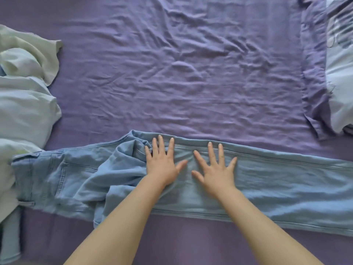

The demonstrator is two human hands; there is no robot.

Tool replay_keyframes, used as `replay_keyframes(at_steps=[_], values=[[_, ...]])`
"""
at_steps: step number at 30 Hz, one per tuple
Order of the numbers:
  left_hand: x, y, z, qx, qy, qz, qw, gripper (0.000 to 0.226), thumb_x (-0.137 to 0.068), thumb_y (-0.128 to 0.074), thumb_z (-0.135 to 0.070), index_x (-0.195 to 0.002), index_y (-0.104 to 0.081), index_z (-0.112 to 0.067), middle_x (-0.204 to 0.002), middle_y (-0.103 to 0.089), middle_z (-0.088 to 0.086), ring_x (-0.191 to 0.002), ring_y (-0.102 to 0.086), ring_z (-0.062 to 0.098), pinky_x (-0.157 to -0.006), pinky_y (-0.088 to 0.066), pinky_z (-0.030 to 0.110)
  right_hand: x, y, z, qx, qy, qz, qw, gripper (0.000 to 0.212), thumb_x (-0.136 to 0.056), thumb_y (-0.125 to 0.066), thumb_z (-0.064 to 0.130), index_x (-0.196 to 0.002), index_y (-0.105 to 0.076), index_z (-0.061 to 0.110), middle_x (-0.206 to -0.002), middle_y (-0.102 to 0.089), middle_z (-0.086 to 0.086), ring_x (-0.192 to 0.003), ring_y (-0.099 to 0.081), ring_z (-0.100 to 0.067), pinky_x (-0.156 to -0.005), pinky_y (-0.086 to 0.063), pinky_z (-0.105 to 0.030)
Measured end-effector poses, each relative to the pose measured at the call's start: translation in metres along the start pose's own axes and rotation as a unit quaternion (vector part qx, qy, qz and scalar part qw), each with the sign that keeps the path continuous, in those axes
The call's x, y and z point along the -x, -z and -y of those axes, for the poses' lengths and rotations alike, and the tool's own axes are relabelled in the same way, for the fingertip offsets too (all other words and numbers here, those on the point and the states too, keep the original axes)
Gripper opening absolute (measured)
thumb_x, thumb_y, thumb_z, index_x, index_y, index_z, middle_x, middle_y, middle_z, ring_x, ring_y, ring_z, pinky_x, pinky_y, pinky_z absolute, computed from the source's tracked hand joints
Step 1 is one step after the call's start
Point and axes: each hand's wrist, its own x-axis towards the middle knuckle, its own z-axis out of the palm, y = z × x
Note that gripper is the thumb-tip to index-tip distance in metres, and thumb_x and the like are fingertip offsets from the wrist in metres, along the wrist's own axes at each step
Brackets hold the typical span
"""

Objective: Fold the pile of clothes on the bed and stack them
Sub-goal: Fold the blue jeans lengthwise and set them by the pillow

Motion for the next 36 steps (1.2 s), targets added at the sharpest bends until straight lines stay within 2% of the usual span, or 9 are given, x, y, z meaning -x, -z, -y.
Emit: replay_keyframes(at_steps=[5, 9, 13, 16, 22, 24, 27, 32, 36], values=[[-0.024, 0.003, 0.011, 0.013, -0.027, 0.023, 0.999, 0.087, -0.086, -0.023, -0.076, -0.148, 0.021, -0.033, -0.155, 0.029, 0.011, -0.144, 0.024, 0.032, -0.112, 0.014, 0.056, -0.014, -0.004, -0.003, 0.021, -0.013, 0.025, 0.999, 0.066, -0.088, -0.01, 0.072, -0.14, 0.023, 0.05, -0.135, 0.049, 0.0, -0.137, 0.035, -0.034, -0.102, 0.001, -0.074], [-0.016, 0.016, 0.02, 0.032, -0.069, 0.033, 0.997, 0.083, -0.093, -0.042, -0.057, -0.151, 0.01, -0.032, -0.158, 0.021, 0.012, -0.146, 0.017, 0.032, -0.115, 0.008, 0.053, -0.009, 0.003, 0.001, 0.034, -0.025, 0.034, 0.999, 0.066, -0.09, -0.012, 0.071, -0.141, 0.022, 0.048, -0.149, 0.038, -0.002, -0.139, 0.031, -0.034, -0.104, -0.002, -0.072], [0.013, 0.042, 0.064, 0.236, -0.149, -0.138, 0.95, 0.046, -0.094, -0.051, -0.006, -0.14, -0.047, -0.008, -0.145, -0.041, 0.019, -0.133, -0.037, 0.034, -0.11, -0.026, 0.035, 0.011, 0.014, 0.03, -0.001, -0.03, -0.037, 0.999, 0.061, -0.098, -0.037, 0.046, -0.151, -0.012, 0.03, -0.16, 0.004, -0.012, -0.146, 0.009, -0.032, -0.112, -0.012, -0.057], [0.037, 0.043, 0.111, 0.243, -0.066, -0.226, 0.941, 0.032, -0.089, -0.058, -0.004, -0.12, -0.064, -0.006, -0.119, -0.063, 0.014, -0.111, -0.054, 0.037, -0.096, -0.04, 0.041, 0.034, 0.012, 0.07, -0.211, -0.009, -0.093, 0.973, 0.045, -0.097, -0.046, 0.036, -0.139, -0.044, 0.017, -0.148, -0.037, -0.01, -0.137, -0.033, -0.027, -0.104, -0.032, -0.04], [0.077, 0.021, 0.154, 0.286, -0.031, -0.077, 0.955, 0.051, -0.085, -0.07, -0.036, -0.132, -0.057, -0.023, -0.151, -0.034, 0.005, -0.136, -0.032, 0.026, -0.112, -0.024, 0.033, 0.059, 0.0, 0.129, -0.517, -0.119, -0.042, 0.847, 0.075, -0.085, -0.068, 0.026, -0.147, -0.028, 0.013, -0.127, -0.056, 0.001, -0.118, -0.051, -0.021, -0.088, -0.039, -0.019], [0.088, 0.018, 0.15, 0.274, -0.058, -0.091, 0.956, 0.054, -0.082, -0.072, -0.038, -0.132, -0.058, -0.025, -0.154, -0.028, 0.007, -0.14, -0.025, 0.026, -0.115, -0.02, 0.034, 0.061, 0.004, 0.128, -0.556, -0.135, -0.037, 0.819, 0.049, -0.081, -0.065, 0.013, -0.128, -0.052, 0.02, -0.097, -0.062, 0.011, -0.097, -0.058, -0.018, -0.071, -0.041, -0.016], [0.103, 0.023, 0.131, 0.259, -0.149, -0.101, 0.949, 0.055, -0.083, -0.071, -0.038, -0.133, -0.056, -0.022, -0.152, -0.034, 0.004, -0.145, -0.02, 0.024, -0.118, -0.017, 0.04, 0.074, 0.025, 0.116, -0.562, -0.075, -0.08, 0.82, 0.028, -0.076, -0.065, 0.007, -0.086, -0.055, 0.032, -0.08, -0.061, 0.014, -0.081, -0.059, -0.012, -0.061, -0.042, -0.015], [0.125, 0.052, 0.07, 0.356, -0.281, -0.064, 0.889, 0.058, -0.084, -0.058, -0.023, -0.14, -0.045, -0.02, -0.143, -0.047, -0.008, -0.142, -0.025, 0.012, -0.115, -0.02, 0.029, 0.108, 0.079, 0.071, -0.549, 0.024, -0.131, 0.825, 0.037, -0.075, -0.066, 0.0, -0.089, -0.058, 0.033, -0.084, -0.065, 0.017, -0.076, -0.058, 0.0, -0.066, -0.045, -0.014], [0.118, 0.093, 0.022, 0.402, -0.31, 0.004, 0.862, 0.054, -0.09, -0.058, -0.039, -0.141, -0.044, -0.028, -0.142, -0.048, -0.012, -0.143, -0.021, 0.009, -0.115, -0.018, 0.03, 0.133, 0.11, 0.024, -0.539, 0.063, -0.12, 0.831, 0.044, -0.078, -0.068, 0.001, -0.092, -0.062, 0.042, -0.086, -0.069, 0.01, -0.075, -0.06, -0.003, -0.068, -0.047, -0.02]])
